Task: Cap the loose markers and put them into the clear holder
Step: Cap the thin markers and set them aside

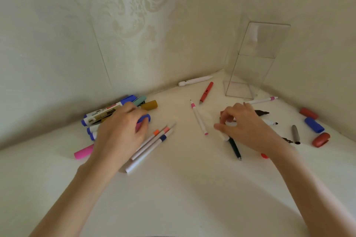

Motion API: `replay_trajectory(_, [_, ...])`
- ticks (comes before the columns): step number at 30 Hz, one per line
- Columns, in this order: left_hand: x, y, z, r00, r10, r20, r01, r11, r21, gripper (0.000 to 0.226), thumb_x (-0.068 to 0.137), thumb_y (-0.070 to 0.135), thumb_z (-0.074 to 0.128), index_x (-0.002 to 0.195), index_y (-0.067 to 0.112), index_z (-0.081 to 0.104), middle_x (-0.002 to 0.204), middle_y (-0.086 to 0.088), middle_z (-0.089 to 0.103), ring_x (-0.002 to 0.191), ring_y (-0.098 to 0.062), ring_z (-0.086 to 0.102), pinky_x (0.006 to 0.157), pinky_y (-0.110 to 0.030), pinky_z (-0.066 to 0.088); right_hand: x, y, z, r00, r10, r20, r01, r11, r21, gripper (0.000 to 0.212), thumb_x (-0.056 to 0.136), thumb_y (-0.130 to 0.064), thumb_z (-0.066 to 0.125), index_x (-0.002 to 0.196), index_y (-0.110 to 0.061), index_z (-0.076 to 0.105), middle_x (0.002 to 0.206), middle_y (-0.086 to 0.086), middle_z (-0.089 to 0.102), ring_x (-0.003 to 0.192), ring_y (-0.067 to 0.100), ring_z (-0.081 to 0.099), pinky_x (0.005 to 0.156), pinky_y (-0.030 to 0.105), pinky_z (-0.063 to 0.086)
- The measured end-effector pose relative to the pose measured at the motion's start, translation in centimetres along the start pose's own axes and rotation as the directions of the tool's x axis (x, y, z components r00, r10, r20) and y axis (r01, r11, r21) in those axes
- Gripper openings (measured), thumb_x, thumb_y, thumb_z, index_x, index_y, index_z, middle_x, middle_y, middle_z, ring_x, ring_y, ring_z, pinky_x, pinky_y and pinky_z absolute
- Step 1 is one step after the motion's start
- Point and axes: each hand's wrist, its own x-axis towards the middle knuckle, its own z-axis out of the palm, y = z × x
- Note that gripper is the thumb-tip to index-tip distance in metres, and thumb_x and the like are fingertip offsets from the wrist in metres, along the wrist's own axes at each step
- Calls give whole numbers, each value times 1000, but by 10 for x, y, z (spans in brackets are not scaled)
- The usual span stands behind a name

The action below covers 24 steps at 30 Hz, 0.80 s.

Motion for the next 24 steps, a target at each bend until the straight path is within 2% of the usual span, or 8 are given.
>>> replay_trajectory(4, [69, 26, 25, 993, 94, 73, -84, 988, -130, 22, 91, 21, 50, 107, 18, 65, 108, 3, 58, 90, -16, 60, 77, -34, 48, -1, -3, 4, 1000, -15, 26, 19, 991, -129, 21, 83, -45, 60, 89, -25, 56, 95, -6, 45, 101, 13, 33, 90, 25, 31])
replay_trajectory(7, [124, 40, 66, 983, 140, 121, -114, 972, -204, 23, 89, 14, 51, 107, 12, 64, 108, -7, 60, 98, -24, 58, 84, -37, 47, 0, -5, 7, 999, -33, -8, 31, 986, -167, 23, 86, -42, 58, 96, -21, 60, 97, -7, 45, 99, 11, 33, 87, 22, 31])
replay_trajectory(9, [150, 48, 96, 977, 112, 184, -76, 979, -191, 25, 88, 13, 52, 110, 9, 62, 110, -13, 60, 101, -31, 56, 86, -40, 46, 1, -8, 9, 997, -52, -64, 44, 992, -117, 23, 89, -37, 55, 102, -19, 59, 94, -9, 45, 99, 11, 36, 85, 20, 32])
replay_trajectory(12, [169, 52, 128, 963, 79, 257, -47, 990, -130, 26, 88, 12, 50, 112, 5, 58, 113, -17, 59, 104, -34, 55, 85, -36, 44, 1, -14, 4, 984, 9, -178, 2, 998, 63, 21, 92, -30, 52, 106, -15, 54, 90, -6, 47, 90, 13, 47, 78, 23, 40])
replay_trajectory(15, [176, 53, 146, 960, 130, 249, -111, 990, -89, 25, 88, 13, 50, 110, 3, 55, 114, -19, 57, 107, -35, 52, 86, -36, 40, 5, -8, 0, 940, -10, -341, 23, 999, 35, 18, 92, -25, 52, 104, -12, 54, 92, 4, 53, 83, 18, 52, 73, 30, 47])
replay_trajectory(17, [178, 54, 153, 960, 110, 257, -102, 994, -46, 28, 89, 20, 52, 110, 1, 55, 116, -20, 55, 109, -36, 50, 91, -38, 39, 8, -1, -1, 911, -38, -412, 50, 999, 19, 16, 91, -21, 54, 101, -9, 55, 86, 4, 57, 86, 18, 50, 68, 29, 44])
replay_trajectory(21, [175, 56, 149, 965, 45, 258, -64, 996, 65, 26, 92, 22, 50, 106, 3, 60, 113, -20, 56, 106, -36, 52, 88, -39, 40, 13, 11, 4, 885, -66, -461, 66, 998, -15, 15, 89, -19, 58, 101, -9, 58, 89, 2, 65, 89, 13, 41, 67, 23, 33])
replay_trajectory(24, [165, 57, 126, 963, -23, 268, 34, 999, -37, 22, 94, 15, 43, 111, 2, 49, 109, -19, 59, 99, -38, 56, 77, -41, 42, 12, 12, 3, 895, 26, -445, 51, 986, 160, 16, 90, -22, 59, 104, -15, 62, 91, -5, 64, 89, 12, 47, 68, 20, 40])
